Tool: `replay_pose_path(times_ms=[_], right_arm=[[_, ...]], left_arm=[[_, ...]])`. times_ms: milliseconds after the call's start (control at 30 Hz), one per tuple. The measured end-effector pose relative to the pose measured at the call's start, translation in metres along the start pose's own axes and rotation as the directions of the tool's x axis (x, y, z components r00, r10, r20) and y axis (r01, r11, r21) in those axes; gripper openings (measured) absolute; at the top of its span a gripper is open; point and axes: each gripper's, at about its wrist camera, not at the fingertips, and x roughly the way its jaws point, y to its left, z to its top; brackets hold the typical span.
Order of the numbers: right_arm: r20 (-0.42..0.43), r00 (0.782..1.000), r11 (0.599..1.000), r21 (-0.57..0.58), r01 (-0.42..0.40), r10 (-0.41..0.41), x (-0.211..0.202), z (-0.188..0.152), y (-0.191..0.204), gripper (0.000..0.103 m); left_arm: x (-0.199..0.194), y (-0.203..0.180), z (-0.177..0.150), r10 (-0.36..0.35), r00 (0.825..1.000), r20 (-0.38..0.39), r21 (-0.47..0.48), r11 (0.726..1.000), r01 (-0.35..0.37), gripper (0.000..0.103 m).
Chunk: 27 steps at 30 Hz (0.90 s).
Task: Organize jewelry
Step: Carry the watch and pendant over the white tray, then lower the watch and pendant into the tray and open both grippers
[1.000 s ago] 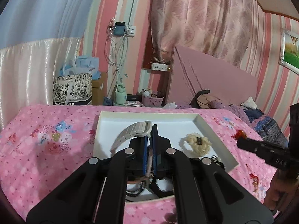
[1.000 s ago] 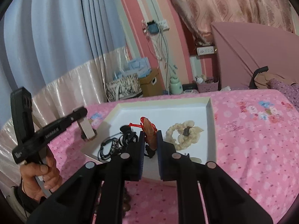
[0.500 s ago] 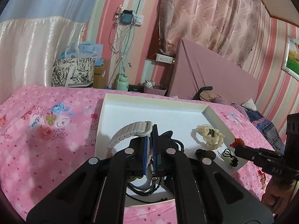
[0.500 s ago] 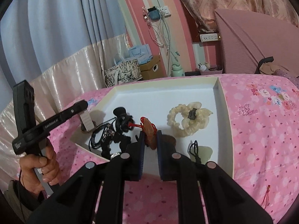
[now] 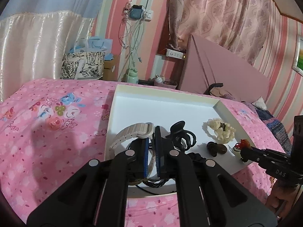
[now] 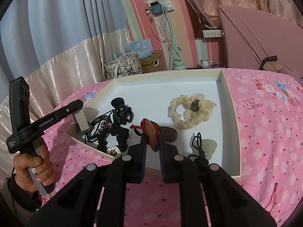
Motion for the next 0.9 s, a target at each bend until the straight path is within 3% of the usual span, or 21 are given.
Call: replay_pose_path(times_ms=[467,700,900], right_arm=[[0.051,0.991,0.989,-0.074,0.127,-0.124,0.011,0.008,0.003,0.012],[0.031,0.992,0.991,-0.030,0.127,-0.126,0.014,0.010,-0.008,0.012],[0.031,0.986,0.984,-0.073,0.165,-0.163,0.016,0.009,0.001,0.013]], left_arm=[[-0.001,-0.011,-0.007,0.031,0.999,-0.033,0.045,0.999,-0.029,0.005],[-0.007,-0.022,-0.022,0.126,0.992,-0.004,0.130,0.984,-0.125,0.008],[-0.009,-0.006,-0.022,0.136,0.991,-0.013,0.067,0.989,-0.135,0.009]])
